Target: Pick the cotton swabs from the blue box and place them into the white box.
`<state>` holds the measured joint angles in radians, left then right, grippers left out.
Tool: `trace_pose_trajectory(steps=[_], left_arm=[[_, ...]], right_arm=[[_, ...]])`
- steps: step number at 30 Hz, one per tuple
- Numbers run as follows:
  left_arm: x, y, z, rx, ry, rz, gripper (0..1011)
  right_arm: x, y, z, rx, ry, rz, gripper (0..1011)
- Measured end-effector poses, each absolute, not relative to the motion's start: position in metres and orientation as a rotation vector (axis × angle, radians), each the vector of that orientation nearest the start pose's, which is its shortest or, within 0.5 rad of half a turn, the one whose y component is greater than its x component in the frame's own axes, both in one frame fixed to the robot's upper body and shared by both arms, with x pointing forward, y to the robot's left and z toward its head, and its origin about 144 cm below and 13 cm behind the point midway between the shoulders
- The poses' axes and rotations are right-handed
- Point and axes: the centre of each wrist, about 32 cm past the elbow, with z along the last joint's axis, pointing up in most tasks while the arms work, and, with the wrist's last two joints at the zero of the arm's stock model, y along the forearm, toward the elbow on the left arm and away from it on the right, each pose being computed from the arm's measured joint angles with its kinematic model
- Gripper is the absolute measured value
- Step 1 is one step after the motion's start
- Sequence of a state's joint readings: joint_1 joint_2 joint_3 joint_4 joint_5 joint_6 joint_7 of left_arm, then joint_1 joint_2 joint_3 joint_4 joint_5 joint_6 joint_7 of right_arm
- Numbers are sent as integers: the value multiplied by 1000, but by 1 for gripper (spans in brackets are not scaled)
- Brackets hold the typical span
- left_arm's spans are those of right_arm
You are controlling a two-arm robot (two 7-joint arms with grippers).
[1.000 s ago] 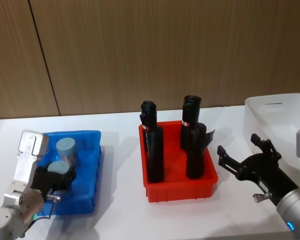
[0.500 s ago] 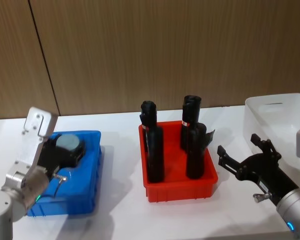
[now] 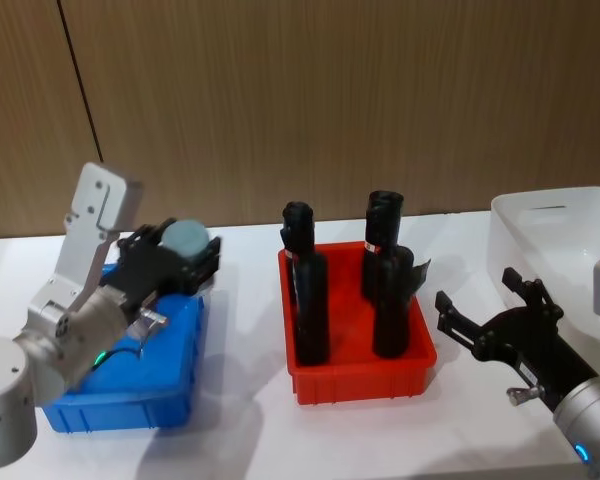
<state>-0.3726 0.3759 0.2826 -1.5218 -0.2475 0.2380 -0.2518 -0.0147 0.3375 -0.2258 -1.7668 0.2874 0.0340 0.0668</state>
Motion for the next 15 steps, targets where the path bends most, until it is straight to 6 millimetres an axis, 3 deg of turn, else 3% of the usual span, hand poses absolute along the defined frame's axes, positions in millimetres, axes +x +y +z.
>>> trace_pose_trajectory(steps=[15], left_arm=[[558, 240, 1281, 101, -134, 876, 670]], right_arm=[[443, -237, 1189, 26, -75, -1230, 1002]])
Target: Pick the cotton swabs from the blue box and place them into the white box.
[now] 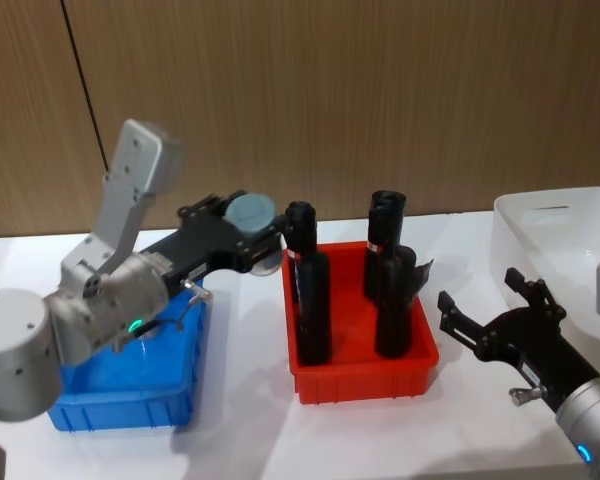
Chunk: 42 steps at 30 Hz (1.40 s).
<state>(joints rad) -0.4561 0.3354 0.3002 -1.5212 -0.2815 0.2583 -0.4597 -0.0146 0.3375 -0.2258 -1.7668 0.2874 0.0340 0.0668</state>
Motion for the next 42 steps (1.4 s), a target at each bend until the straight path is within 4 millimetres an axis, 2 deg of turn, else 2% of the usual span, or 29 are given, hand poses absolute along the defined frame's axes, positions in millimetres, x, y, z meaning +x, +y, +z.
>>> trace_pose_trajectory(steps=[11, 21, 34, 42], left_arm=[[583, 225, 1300, 105, -73, 704, 670], [617, 207, 1321, 140, -6, 541, 670], [635, 195, 1334, 164, 29, 454, 670], [640, 192, 1338, 170, 40, 428, 670]], right_arm=[[443, -237, 1189, 26, -75, -1229, 1002], [443, -237, 1189, 26, -75, -1229, 1002], [444, -238, 1190, 19, -76, -1225, 1002], [446, -241, 1198, -13, -79, -1189, 1002]])
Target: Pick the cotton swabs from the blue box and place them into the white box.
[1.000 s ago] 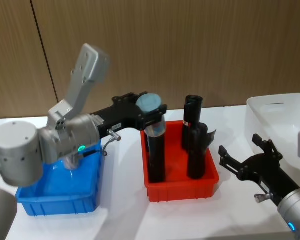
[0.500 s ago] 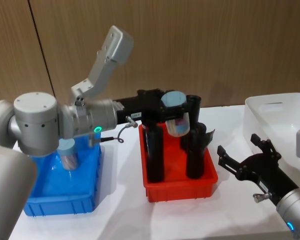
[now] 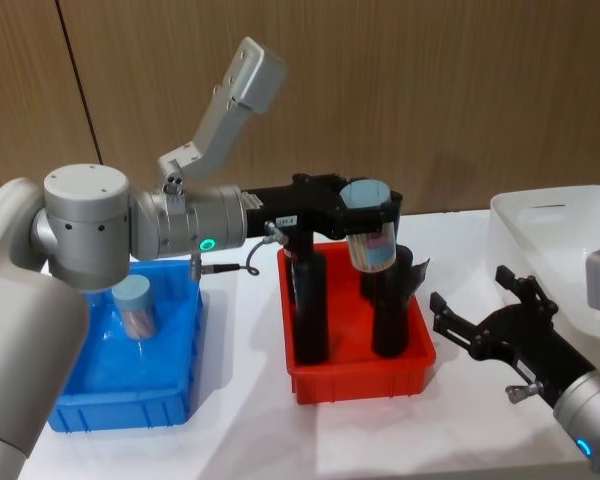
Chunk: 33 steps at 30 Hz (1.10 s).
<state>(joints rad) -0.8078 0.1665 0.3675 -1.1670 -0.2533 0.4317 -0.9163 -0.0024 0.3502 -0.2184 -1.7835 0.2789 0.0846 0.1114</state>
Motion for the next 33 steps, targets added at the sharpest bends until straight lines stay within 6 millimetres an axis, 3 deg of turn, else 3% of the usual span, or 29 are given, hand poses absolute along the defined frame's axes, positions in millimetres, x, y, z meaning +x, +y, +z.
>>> trace_pose_trajectory(steps=[19, 33], left_arm=[[643, 189, 1341, 175, 49, 407, 670], [644, 188, 1342, 177, 50, 403, 670]], right_arm=[[462, -246, 1231, -77, -18, -1060, 1002], [488, -246, 1248, -79, 43, -1014, 1002]])
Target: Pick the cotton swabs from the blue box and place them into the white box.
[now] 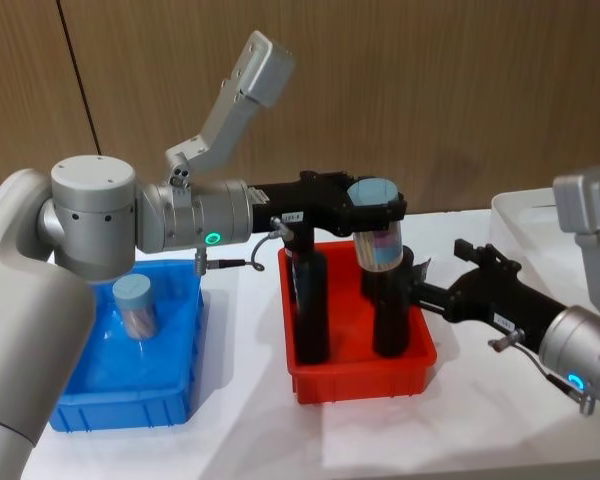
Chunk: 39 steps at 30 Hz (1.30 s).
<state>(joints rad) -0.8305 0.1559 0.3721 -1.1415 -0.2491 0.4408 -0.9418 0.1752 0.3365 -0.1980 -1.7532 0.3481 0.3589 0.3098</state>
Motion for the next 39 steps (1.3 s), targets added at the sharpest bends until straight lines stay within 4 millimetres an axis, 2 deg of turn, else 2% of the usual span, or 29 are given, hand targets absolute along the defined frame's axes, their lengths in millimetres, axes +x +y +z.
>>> trace_pose_trajectory(steps=[12, 39], left_arm=[[644, 188, 1342, 177, 51, 402, 670], [644, 188, 1343, 177, 50, 401, 670]], right_arm=[[504, -240, 1256, -76, 64, -978, 1002], [520, -220, 1264, -72, 75, -906, 1002]])
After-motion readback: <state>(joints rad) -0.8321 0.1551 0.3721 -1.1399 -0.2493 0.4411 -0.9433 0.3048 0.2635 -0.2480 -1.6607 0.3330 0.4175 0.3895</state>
